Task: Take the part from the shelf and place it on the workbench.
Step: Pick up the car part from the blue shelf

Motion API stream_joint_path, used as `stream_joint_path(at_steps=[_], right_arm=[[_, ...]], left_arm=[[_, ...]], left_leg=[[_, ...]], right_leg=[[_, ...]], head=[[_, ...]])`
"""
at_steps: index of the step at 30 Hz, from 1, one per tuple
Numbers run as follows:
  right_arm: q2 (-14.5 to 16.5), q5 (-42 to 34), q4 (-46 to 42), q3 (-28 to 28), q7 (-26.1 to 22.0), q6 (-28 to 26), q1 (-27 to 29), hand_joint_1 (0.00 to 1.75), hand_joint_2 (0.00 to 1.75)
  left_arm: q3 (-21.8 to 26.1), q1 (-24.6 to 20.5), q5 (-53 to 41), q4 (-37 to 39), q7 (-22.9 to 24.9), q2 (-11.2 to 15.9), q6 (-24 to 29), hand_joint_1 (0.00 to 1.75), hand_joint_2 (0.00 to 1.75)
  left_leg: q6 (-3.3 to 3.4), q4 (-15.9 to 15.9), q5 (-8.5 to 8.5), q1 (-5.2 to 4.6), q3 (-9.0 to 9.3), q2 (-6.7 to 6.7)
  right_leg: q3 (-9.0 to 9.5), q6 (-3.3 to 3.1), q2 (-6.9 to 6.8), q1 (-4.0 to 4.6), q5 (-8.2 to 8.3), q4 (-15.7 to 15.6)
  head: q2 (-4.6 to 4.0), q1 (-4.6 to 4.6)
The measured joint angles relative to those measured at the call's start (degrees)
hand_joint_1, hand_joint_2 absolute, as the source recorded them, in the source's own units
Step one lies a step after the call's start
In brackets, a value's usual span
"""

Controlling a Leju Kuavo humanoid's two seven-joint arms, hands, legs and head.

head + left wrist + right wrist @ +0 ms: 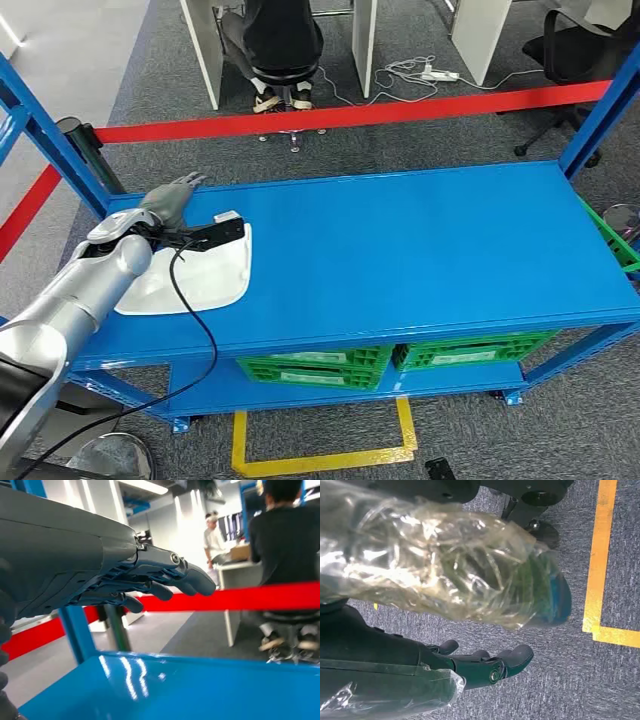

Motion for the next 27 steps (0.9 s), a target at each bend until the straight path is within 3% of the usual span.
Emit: stream_joint_path(at_steps=[2,3,5,6,8,11,13,15,16,17,18,20,22,25,27], right_arm=[[0.0,0.0,0.0,0.0,0.0,0.0,0.1,0.0,0.0],[0.0,0.0,0.0,0.0,0.1,0.0,0.1,0.0,0.0],[0.0,0.0,0.0,0.0,0.1,0.0,0.0,0.0,0.0],[0.0,0.0,0.0,0.0,0.1,-0.1,0.0,0.0,0.0],[0.1,0.1,0.0,0.0,0.1,-0.1,0.0,0.0,0.0],[0.1,0.2,0.0,0.0,0.1,-0.1,0.0,0.0,0.0],[0.1,0.2,0.0,0.0,0.1,-0.1,0.0,0.0,0.0],[0.1,0.2,0.0,0.0,0.1,-0.1,0.1,0.0,0.0],[0.1,0.2,0.1,0.0,0.1,-0.1,0.1,0.0,0.0],[0.1,0.2,0.1,0.0,0.1,-0.1,0.1,0.0,0.0],[0.1,0.2,0.1,0.0,0.1,-0.1,0.1,0.0,0.0],[0.1,0.2,0.1,0.0,0.1,-0.1,0.1,0.0,0.0],[0.1,0.2,0.1,0.0,0.1,-0.1,0.0,0.0,0.0],[0.1,0.3,0.1,0.0,0.2,-0.2,0.1,0.0,0.0],[0.1,0.4,0.1,0.0,0.2,-0.2,0.1,0.0,0.0]], left_arm=[[0.0,0.0,0.1,0.3,-0.1,-0.1,-0.2,0.0,1.75],[0.0,0.0,0.3,0.6,-0.2,-0.1,-0.4,0.0,1.75],[0.0,-0.5,0.6,1.1,-0.4,-0.3,-0.7,0.0,1.75],[0.0,-0.9,0.8,1.3,-0.5,-0.4,-1.0,0.0,1.75],[0.0,-1.5,1.0,1.9,-0.5,-0.7,-1.5,0.0,1.75],[0.1,-1.8,1.1,2.9,-0.4,-1.1,-2.1,0.0,1.75],[0.1,-2.2,1.2,3.6,-0.3,-1.4,-2.2,0.0,1.75],[0.1,-2.2,1.2,4.3,-0.2,-1.8,-2.3,0.0,1.75],[0.1,-2.2,1.2,4.6,-0.2,-1.9,-2.4,0.0,1.75],[0.1,-2.1,1.2,4.8,-0.2,-2.0,-2.4,0.0,1.75],[0.1,-2.1,1.2,5.0,-0.2,-2.1,-2.4,0.0,1.75],[0.1,-2.2,1.3,5.3,-0.1,-2.2,-2.4,0.0,1.75],[0.1,-2.4,1.5,5.6,0.1,-2.2,-2.6,0.0,1.75],[0.2,-2.5,1.9,6.4,0.7,-2.3,-3.2,0.0,1.75],[0.3,-2.6,2.2,6.9,1.2,-2.5,-3.7,0.0,1.75]], left_leg=[[0.03,-1.0,1.37,0.05,0.3,0.0],[0.08,-2.9,3.08,0.08,1.03,0.01],[0.37,-9.8,7.17,0.03,4.15,0.02],[0.6,-13.1,8.26,-0.03,5.62,0.02],[1.06,-16.1,8.36,-0.19,6.84,-0.01],[1.89,-16.8,8.41,-0.01,6.94,0.01],[2.47,-17.0,8.59,0.15,7.03,0.07],[2.74,-17.0,8.57,0.08,7.0,0.08],[2.77,-17.0,8.56,0.05,7.01,0.07],[2.78,-17.0,8.55,0.04,7.02,0.06],[2.75,-16.9,8.53,0.03,7.06,0.04],[2.53,-16.8,8.41,-0.04,7.13,0.02],[2.06,-16.6,8.34,-0.26,6.96,-0.02],[1.28,-16.5,8.4,-0.28,6.72,-0.03],[0.73,-14.7,6.95,-0.18,6.01,0.02]], right_leg=[[0.01,0.01,0.02,0.0,-0.01,0.0],[0.04,0.04,0.04,0.0,-0.03,0.1],[0.05,0.22,0.06,0.12,-0.14,0.2],[-0.06,0.41,0.06,0.23,-0.2,0.3],[-0.42,0.9,0.0,0.39,-0.14,0.4],[-1.13,1.72,-0.07,0.28,-0.7,1.1],[-3.45,2.18,-0.12,0.15,-3.47,5.8],[-7.08,2.48,-0.16,0.08,-6.79,13.7],[-8.38,2.55,-0.16,0.08,-7.44,16.3],[-8.7,2.56,-0.16,0.08,-6.96,16.7],[-7.82,2.51,-0.18,0.07,-5.45,14.8],[-3.96,2.29,-0.23,0.08,-1.74,7.0],[-1.08,1.97,-0.18,0.13,-0.31,1.6],[-0.61,1.16,-0.06,0.19,-0.29,0.8],[-0.55,0.49,-0.08,0.0,-0.09,0.6]], head=[[0.0,0.02],[0.0,0.02],[0.0,0.02],[0.0,0.03],[0.0,0.09],[0.0,0.15],[0.0,0.32],[0.0,0.45],[0.0,0.47],[0.0,0.5],[0.0,0.5],[0.0,0.5],[0.0,0.49],[0.0,0.49],[0.0,0.38]])
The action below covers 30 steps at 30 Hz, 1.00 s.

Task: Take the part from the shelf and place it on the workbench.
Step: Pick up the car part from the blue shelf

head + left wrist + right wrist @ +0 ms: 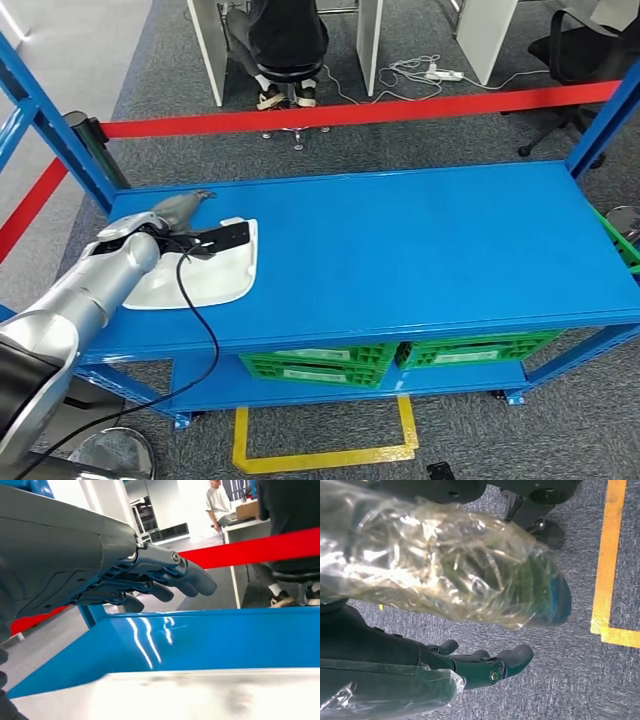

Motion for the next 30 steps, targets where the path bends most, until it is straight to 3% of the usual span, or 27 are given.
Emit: stream_joint_path(at_steps=[3,4,5,6,9,11,13,15,16,18,20,21,23,25,28,30], right_arm=[[0.0,0.2,0.0,0.0,-0.1,0.0,0.0,0.0,0.0],[0.0,0.3,0.1,0.0,-0.1,0.0,0.0,0.0,0.0],[0.0,0.3,0.1,0.0,-0.1,0.0,0.1,0.0,0.0],[0.0,0.4,0.1,0.0,-0.1,-0.1,0.2,0.0,0.0],[0.1,0.4,0.1,0.0,-0.3,-0.1,0.1,0.0,0.0],[0.2,0.4,0.2,0.0,-0.3,-0.1,0.0,0.0,0.0],[0.2,0.4,0.2,0.0,-0.3,-0.1,0.0,0.0,0.0],[0.2,0.4,0.2,0.0,-0.3,-0.1,0.1,0.0,0.0],[0.2,0.4,0.2,0.0,-0.3,-0.1,0.1,0.0,0.0],[0.2,0.4,0.2,0.0,-0.3,-0.1,0.1,0.0,0.0],[0.2,0.4,0.2,0.0,-0.3,-0.1,0.1,0.0,0.0],[0.2,0.4,0.2,0.0,-0.3,-0.1,0.1,0.0,0.0],[0.2,0.5,0.2,0.0,-0.4,-0.1,0.1,0.0,0.0],[0.2,0.5,0.2,0.0,-0.4,-0.2,0.0,0.0,0.0],[0.2,0.6,0.2,0.0,-0.5,-0.2,0.1,0.0,0.0],[0.3,0.7,0.2,0.0,-0.6,-0.2,0.2,0.0,0.0]], left_arm=[[0.3,-0.1,0.6,1.2,0.7,-0.2,-1.3,0.0,1.75],[0.4,0.1,0.9,1.7,1.0,-0.2,-1.8,0.0,1.75],[0.6,0.3,1.2,2.1,1.2,-0.2,-2.2,0.0,1.75],[0.8,0.4,1.4,2.5,1.3,-0.3,-2.4,0.0,1.75],[1.3,0.3,1.6,3.0,1.5,-0.3,-2.6,0.0,1.75],[1.4,0.2,1.7,3.2,1.5,-0.4,-2.6,0.0,1.75],[1.4,0.2,1.8,3.4,1.5,-0.5,-2.7,0.0,1.75],[1.4,0.1,1.8,3.4,1.5,-0.6,-2.7,0.0,1.75],[1.4,0.1,1.8,3.4,1.5,-0.6,-2.7,0.0,1.75],[1.5,0.1,1.8,3.6,1.5,-0.8,-2.7,0.0,1.75],[1.5,0.3,1.8,3.9,1.7,-0.9,-2.8,0.0,1.75],[1.5,0.4,1.9,4.0,1.9,-1.0,-3.1,0.0,1.75],[1.8,0.4,2.3,4.3,2.6,-1.0,-3.9,0.0,1.75],[2.4,0.4,2.7,4.7,3.5,-1.0,-4.7,0.0,1.75],[3.1,0.6,3.3,5.5,4.6,-0.9,-5.2,0.0,1.75],[3.6,0.9,3.6,5.8,5.2,-0.8,-5.4,0.0,1.75]], left_leg=[[-0.63,10.1,-5.13,0.12,-4.42,0.06],[-0.69,13.1,-6.06,0.13,-5.82,0.06],[-0.65,14.4,-5.94,0.13,-6.48,0.06],[-0.52,13.5,-4.74,0.12,-6.09,0.07],[0.43,2.7,0.76,-0.09,-0.97,0.07],[0.92,-1.4,1.52,-0.33,0.86,0.06],[1.22,-2.0,1.38,-0.33,0.99,0.04],[1.73,-2.4,1.65,-0.1,1.16,0.09],[1.96,-2.6,1.76,0.04,1.26,0.12],[2.12,-2.6,1.76,0.03,1.25,0.14],[2.12,-2.6,1.74,0.02,1.26,0.12],[2.1,-2.6,1.72,0.02,1.28,0.1],[1.91,-2.5,1.6,0.03,1.38,0.07],[1.47,-2.2,1.47,-0.19,1.21,0.03],[0.75,-2.0,1.59,-0.28,0.91,0.03],[0.23,-1.0,0.6,-0.17,0.52,0.06]], right_leg=[[0.05,-0.48,0.01,-0.07,0.06,-0.1],[0.07,-0.5,0.02,-0.06,0.05,-0.1],[0.09,-0.51,0.04,-0.05,0.04,-0.1],[0.14,-0.52,0.06,-0.02,0.03,-0.1],[0.29,-0.32,0.07,0.18,-0.09,0.0],[0.06,0.08,0.01,0.32,-0.11,0.1],[-0.14,0.64,-0.07,0.3,-0.07,0.0],[-0.9,1.23,-0.12,0.21,-1.16,1.3],[-2.01,1.48,-0.12,0.16,-2.54,3.6],[-5.45,1.87,-0.13,0.06,-6.03,11.1],[-7.94,2.08,-0.14,0.03,-7.27,16.1],[-7.72,2.08,-0.15,0.02,-6.27,15.4],[-4.43,1.92,-0.2,0.01,-2.37,8.2],[-0.91,1.59,-0.2,0.09,-0.19,1.6],[-0.09,0.8,-0.02,0.24,-0.22,0.2],[-0.04,0.1,-0.05,0.1,-0.11,0.1]], head=[[0.0,-0.12],[0.0,-0.12],[0.0,-0.13],[0.0,-0.13],[0.0,-0.09],[0.0,-0.04],[0.0,-0.04],[0.0,0.03],[0.0,0.09],[0.0,0.21],[0.0,0.27],[0.0,0.32],[0.0,0.32],[0.0,0.29],[0.0,0.24],[0.0,0.17]])
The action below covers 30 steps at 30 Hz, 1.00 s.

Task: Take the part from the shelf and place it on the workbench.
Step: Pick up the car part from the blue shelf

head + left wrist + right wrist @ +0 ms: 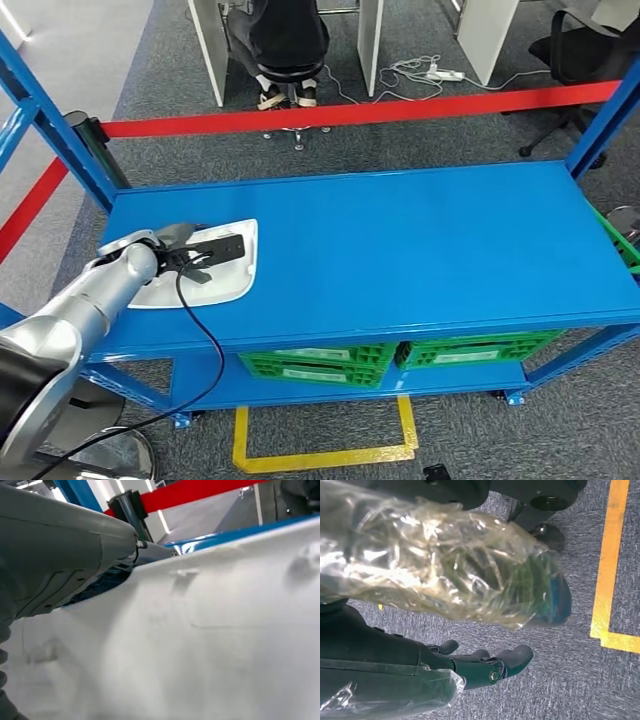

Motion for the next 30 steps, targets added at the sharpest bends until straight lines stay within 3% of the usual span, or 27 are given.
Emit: stream_joint_path(at_steps=[1,2,4,5,6,7,9,11,15,17,19,20,21,22,24,26,30], right_arm=[[0.0,0.0,0.0,0.0,0.0,0.0,-0.1,0.0,0.0],[0.0,0.1,0.0,0.0,-0.1,0.0,-0.1,0.0,0.0],[0.0,0.3,0.0,0.0,-0.1,-0.1,-0.1,0.0,0.0],[0.0,0.4,0.0,0.0,-0.1,-0.2,0.0,0.0,0.0],[0.0,0.5,0.0,0.0,0.0,-0.3,0.1,0.0,0.0],[0.0,0.7,0.0,0.0,0.0,-0.5,0.1,0.0,0.0],[0.1,0.9,0.0,0.1,0.0,-0.7,0.1,0.0,0.0],[0.1,1.0,0.0,0.3,0.0,-0.9,0.0,0.0,0.0],[0.2,1.5,0.1,0.8,0.0,-1.1,0.0,0.0,0.0],[0.2,1.6,0.1,1.0,0.0,-1.2,0.0,0.0,0.0],[0.2,1.6,0.1,1.1,0.1,-1.2,0.1,0.0,0.0],[0.2,1.6,0.1,1.1,0.1,-1.2,0.1,0.0,0.0],[0.2,1.6,0.1,1.1,0.2,-1.3,0.2,0.0,0.0],[0.2,1.6,0.1,1.1,0.2,-1.3,0.2,0.0,0.0],[0.2,1.6,0.1,1.1,0.1,-1.4,0.1,0.0,0.0],[0.2,1.6,0.1,1.1,0.0,-1.6,0.1,0.0,0.0],[0.2,1.6,0.1,1.1,-0.3,-1.7,0.2,0.0,0.0]], left_arm=[[0.3,0.1,0.1,0.1,0.2,0.1,0.0,0.01,1.75],[0.5,0.2,0.1,0.3,0.3,0.1,-0.1,0.2,1.75],[0.7,0.5,0.2,0.7,0.4,0.3,-0.3,1.03,1.75],[0.8,0.7,0.2,0.8,0.4,0.3,-0.3,1.45,1.75],[0.9,0.9,0.2,0.9,0.3,0.3,-0.3,1.7,1.75],[0.9,0.9,0.2,0.9,0.2,0.4,-0.3,1.75,1.75],[1.0,0.6,0.2,0.9,-0.1,0.4,-0.3,1.75,1.75],[1.1,0.1,0.2,0.9,-0.2,0.4,-0.3,1.75,1.75],[1.7,-0.3,0.2,0.9,-0.3,0.3,0.0,1.75,1.75],[1.9,-0.3,0.2,0.9,-0.3,0.3,0.2,1.75,1.75],[2.0,-0.1,0.2,1.0,-0.4,0.3,0.5,1.75,1.75],[2.0,0.1,0.3,1.0,-0.5,0.3,1.0,1.75,1.75],[2.0,0.4,0.4,1.0,-0.8,0.3,1.6,1.75,1.75],[2.1,0.7,0.6,1.0,-1.4,0.3,2.5,1.75,1.75],[2.7,1.4,1.5,0.9,-3.4,0.2,5.0,1.75,1.75],[3.8,2.1,3.2,0.6,-7.3,0.2,8.4,1.75,1.75],[6.4,3.6,6.5,-1.3,-14.9,0.0,13.3,1.55,1.75]], left_leg=[[-0.29,1.9,-1.28,0.05,-0.77,0.02],[-0.54,4.8,-3.02,0.12,-2.06,0.04],[-0.84,12.3,-6.29,0.21,-5.42,0.05],[-0.87,14.6,-6.82,0.22,-6.51,0.05],[-0.8,14.9,-6.22,0.22,-6.64,0.05],[-0.62,12.9,-4.58,0.21,-5.66,0.05],[0.13,5.4,-0.68,0.05,-1.89,0.05],[0.78,0.1,0.72,-0.23,0.64,0.04],[1.43,-1.6,0.78,-0.13,1.32,0.06],[1.8,-2.1,1.04,0.2,1.6,0.17],[1.94,-2.1,1.03,0.21,1.55,0.19],[1.94,-2.1,1.02,0.22,1.55,0.18],[1.94,-2.1,1.02,0.23,1.58,0.17],[1.9,-2.1,1.0,0.25,1.63,0.16],[1.59,-1.9,0.87,0.19,1.67,0.13],[1.01,-1.5,0.81,-0.07,1.3,0.07],[0.09,-0.7,0.4,0.03,0.68,0.05]], right_leg=[[0.07,-0.36,-0.03,-0.11,0.06,-0.1],[0.1,-0.59,-0.05,-0.13,0.06,-0.1],[0.13,-0.82,-0.03,-0.07,0.01,-0.1],[0.17,-0.85,-0.02,-0.03,-0.02,-0.1],[0.25,-0.85,-0.01,0.01,-0.04,-0.1],[0.38,-0.84,-0.01,0.06,-0.07,-0.1],[0.62,-0.72,0.0,0.18,-0.17,-0.1],[0.49,-0.37,0.0,0.3,-0.2,0.0],[-0.02,0.75,-0.11,0.25,-0.72,0.5],[-2.13,1.21,-0.12,0.19,-3.36,4.9],[-5.56,1.59,-0.15,0.04,-6.74,12.4],[-6.77,1.75,-0.15,-0.03,-7.47,15.0],[-7.08,1.88,-0.17,-0.09,-7.16,15.7],[-6.26,1.96,-0.19,-0.17,-5.77,14.0],[-2.4,2.08,-0.21,-0.36,-2.12,6.3],[0.39,1.79,-0.13,-0.42,-0.63,0.8],[0.72,0.41,-0.02,-0.28,-0.63,0.1]], head=[[0.0,-0.09],[0.0,-0.17],[0.0,-0.26],[0.0,-0.26],[0.0,-0.26],[0.0,-0.25],[0.0,-0.22],[0.0,-0.19],[0.0,-0.15],[0.0,0.05],[0.0,0.23],[0.0,0.24],[0.0,0.28],[0.0,0.29],[0.0,0.28],[0.0,0.22],[0.0,0.14]])
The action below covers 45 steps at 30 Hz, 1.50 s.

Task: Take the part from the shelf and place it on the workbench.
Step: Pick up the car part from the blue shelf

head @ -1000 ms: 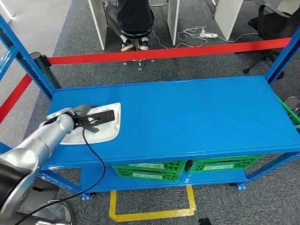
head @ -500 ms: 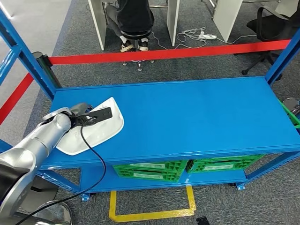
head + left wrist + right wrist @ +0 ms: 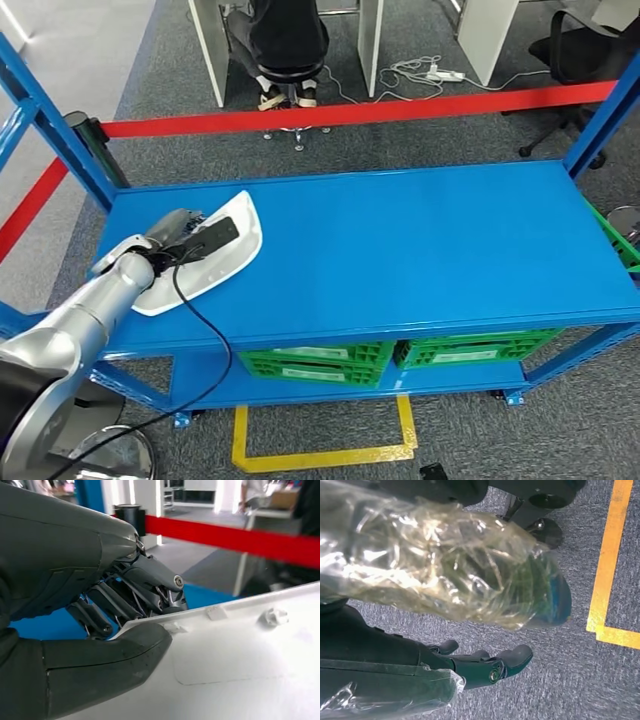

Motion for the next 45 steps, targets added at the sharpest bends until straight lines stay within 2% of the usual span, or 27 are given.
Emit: stream_joint_path(at_steps=[2,4,5,6,7,9,11,14,16,17,19,21,22,23,24,26,28,31,33,35,36,37,38,40,41,43,45], right_arm=[[0.0,0.0,0.0,0.0,0.0,0.0,0.0,0.0,0.0],[0.0,0.0,0.0,0.0,0.0,0.0,0.0,0.0,0.0],[0.0,0.0,0.0,0.0,0.0,0.0,0.1,0.0,0.0],[0.0,0.0,0.0,0.0,0.0,0.0,0.2,0.0,0.0],[0.0,0.0,0.0,0.0,0.0,0.0,0.2,0.0,0.0],[0.1,0.1,0.0,0.0,0.0,0.0,0.3,0.0,0.0],[0.2,0.1,0.0,0.0,0.0,0.0,0.2,0.0,0.0],[0.2,0.1,0.1,0.0,0.0,0.0,0.2,0.0,0.0],[0.2,0.1,0.1,0.0,0.0,0.0,0.3,0.0,0.0],[0.2,0.1,0.1,0.0,0.0,0.0,0.3,0.0,0.0],[0.2,0.1,0.1,0.0,0.0,0.0,0.3,0.0,0.0],[0.2,0.0,0.1,0.0,-0.1,0.0,0.4,0.0,0.0],[0.2,0.0,0.1,0.0,-0.1,0.0,0.4,0.0,0.0],[0.2,0.0,0.1,0.0,-0.1,0.0,0.5,0.0,0.0],[0.2,0.0,0.1,0.0,-0.2,0.0,0.5,0.0,0.0],[0.2,0.0,0.1,0.0,-0.3,0.0,0.4,0.0,0.0],[0.2,0.1,0.1,0.0,-0.4,0.1,0.5,0.0,0.0],[0.2,0.2,0.1,0.0,-0.5,0.1,0.6,0.0,0.0],[0.3,0.2,0.1,0.0,-0.6,0.1,0.6,0.0,0.0],[0.3,0.2,0.1,0.0,-0.6,0.1,0.5,0.0,0.0],[0.3,0.2,0.1,0.0,-0.6,0.1,0.6,0.0,0.0],[0.3,0.2,0.1,0.0,-0.6,0.1,0.6,0.0,0.0],[0.3,0.2,0.1,0.0,-0.6,0.1,0.6,0.0,0.0],[0.3,0.2,0.1,0.0,-0.6,0.1,0.6,0.0,0.0],[0.3,0.2,0.1,0.0,-0.6,0.1,0.5,0.0,0.0],[0.4,0.3,0.1,0.0,-0.6,0.1,0.5,0.0,0.0],[0.4,0.2,0.1,0.0,-0.6,0.1,0.5,0.0,0.0]], left_arm=[[1.3,1.1,1.9,-1.7,-3.1,-0.1,1.8,1.32,1.75],[2.8,3.0,4.6,-5.5,-6.8,-0.2,4.8,1.1,1.75],[3.5,4.3,5.8,-8.3,-8.1,-0.3,6.4,1.03,1.75],[4.0,5.8,6.8,-11.6,-8.8,-0.3,7.6,1.03,1.75],[4.3,7.1,7.5,-14.9,-8.8,-0.3,8.4,1.03,1.75],[4.7,8.9,8.2,-20.6,-8.3,-0.3,8.9,1.03,1.75],[5.0,9.9,8.4,-24.8,-8.0,-0.2,8.9,1.03,1.75],[5.5,11.2,8.5,-28.8,-7.8,-0.2,9.0,1.0,1.75],[5.6,11.8,8.5,-30.5,-7.8,-0.1,9.0,0.89,1.75],[5.6,11.9,8.5,-31.2,-7.8,-0.1,9.0,0.86,1.75],[5.7,12.4,9.0,-32.4,-8.4,-0.1,9.5,0.97,1.75],[5.7,13.6,9.8,-34.3,-9.2,-0.1,10.7,1.08,1.75],[5.6,14.4,10.0,-35.8,-9.4,-0.1,11.5,1.13,1.75],[5.6,15.0,10.2,-37.7,-9.4,-0.1,12.2,1.15,1.75],[5.6,15.6,10.3,-39.7,-9.4,-0.1,13.0,1.26,1.75],[5.5,16.6,10.2,-43.9,-9.4,-0.1,14.7,1.53,1.75],[5.4,17.6,9.7,-47.8,-9.4,0.0,16.1,1.75,1.75],[5.2,19.0,8.8,-52.7,-9.7,0.5,17.2,1.75,1.75],[5.1,19.7,8.4,-55.3,-10.1,0.9,17.6,1.75,1.75],[5.0,20.4,8.3,-57.1,-10.3,1.2,17.8,1.75,1.75],[4.8,20.8,8.3,-57.7,-10.3,1.4,17.8,1.75,1.75],[4.7,21.2,8.3,-58.2,-10.3,1.5,17.9,1.75,1.75],[4.6,21.5,8.3,-58.7,-10.4,1.7,18.0,1.75,1.75],[4.4,21.6,8.4,-59.9,-10.9,1.8,18.7,1.75,1.75],[4.4,21.7,8.5,-60.6,-11.2,1.7,19.3,1.75,1.75],[4.3,21.9,9.0,-61.8,-11.6,1.4,20.6,1.75,1.75],[4.2,22.4,9.9,-63.0,-11.9,1.1,21.6,1.75,1.75]], left_leg=[[-0.51,3.7,-2.56,0.14,-1.52,0.03],[-0.82,11.3,-6.25,0.2,-4.86,0.03],[-0.87,14.5,-7.32,0.22,-6.36,0.03],[-0.82,16.0,-7.32,0.22,-7.13,0.03],[-0.67,15.3,-6.16,0.21,-6.88,0.03],[-0.02,8.6,-1.92,0.13,-3.9,0.03],[0.67,2.3,0.48,-0.1,-1.04,0.03],[1.1,0.1,0.16,-0.21,-0.22,0.01],[1.46,-0.5,0.37,0.1,0.02,0.01],[1.67,-0.8,0.5,0.26,0.16,0.02],[1.95,-0.9,0.54,0.29,0.2,0.02],[2.0,-0.9,0.5,0.2,0.23,0.02],[2.0,-0.9,0.47,0.18,0.26,0.01],[1.96,-0.8,0.42,0.17,0.32,-0.03],[1.85,-0.7,0.33,0.16,0.38,-0.06],[1.44,-0.5,0.17,-0.04,0.26,-0.12],[0.94,-0.3,0.23,-0.2,0.01,-0.12],[0.14,0.6,-0.59,-0.07,-0.34,-0.1],[-0.48,5.4,-3.72,0.1,-2.36,-0.05],[-0.9,13.0,-7.19,0.28,-5.71,-0.02],[-1.0,15.5,-7.8,0.35,-6.81,-0.02],[-1.01,16.0,-7.25,0.39,-6.99,-0.02],[-0.94,14.2,-5.68,0.43,-6.12,-0.01],[-0.62,6.7,-1.63,0.4,-2.43,-0.01],[-0.42,3.3,-0.51,0.33,-0.74,-0.01],[-0.01,0.2,-0.31,0.14,0.71,-0.05],[0.61,-0.4,-0.41,0.19,0.77,-0.05]], right_leg=[[0.08,-0.71,0.03,-0.17,0.12,-0.1],[0.09,-1.03,0.09,-0.13,0.06,-0.1],[0.12,-1.08,0.12,-0.11,0.02,-0.1],[0.17,-1.11,0.15,-0.08,-0.02,-0.1],[0.27,-1.11,0.17,-0.03,-0.08,-0.1],[0.53,-1.01,0.17,0.1,-0.24,-0.1],[0.48,-0.69,0.22,0.33,-0.37,0.0],[0.12,0.14,0.25,0.45,-0.32,-0.1],[-0.49,0.71,0.16,0.46,-1.24,0.8],[-1.48,0.95,0.12,0.42,-2.49,2.9],[-4.96,1.32,0.08,0.25,-5.97,10.2],[-7.71,1.58,0.07,0.2,-7.48,15.6],[-7.66,1.61,0.07,0.2,-6.62,15.2],[-6.52,1.55,0.07,0.21,-4.83,12.7],[-4.59,1.42,0.06,0.21,-2.65,8.6],[-0.95,1.02,0.09,0.3,-0.21,1.8],[0.2,0.68,0.2,0.43,-0.23,-0.2],[0.25,-0.16,0.24,0.23,0.05,-0.6],[0.41,-0.69,0.14,0.03,0.22,-0.8],[0.45,-0.87,0.1,0.02,0.17,-0.8],[0.49,-0.9,0.1,0.02,0.15,-0.8],[0.54,-0.91,0.12,0.02,0.14,-0.8],[0.63,-0.88,0.14,0.02,0.12,-0.8],[0.87,-0.68,0.17,0.09,0.0,-0.8],[0.9,-0.5,0.18,0.2,-0.1,-0.7],[0.71,-0.01,0.14,0.37,-0.17,-0.6],[0.47,0.62,0.09,0.32,-0.2,-0.7]], head=[[0.0,-0.19],[0.0,-0.33],[0.0,-0.33],[0.0,-0.34],[0.0,-0.35],[0.0,-0.33],[0.0,-0.32],[0.0,-0.4],[0.0,-0.29],[0.0,-0.18],[0.0,0.07],[0.0,0.11],[0.0,0.13],[0.0,0.13],[0.0,0.15],[0.0,0.1],[0.0,0.04],[0.0,-0.05],[0.0,-0.26],[0.0,-0.37],[0.0,-0.37],[0.0,-0.37],[0.0,-0.38],[0.0,-0.36],[0.0,-0.35],[0.0,-0.29],[0.0,-0.3]])
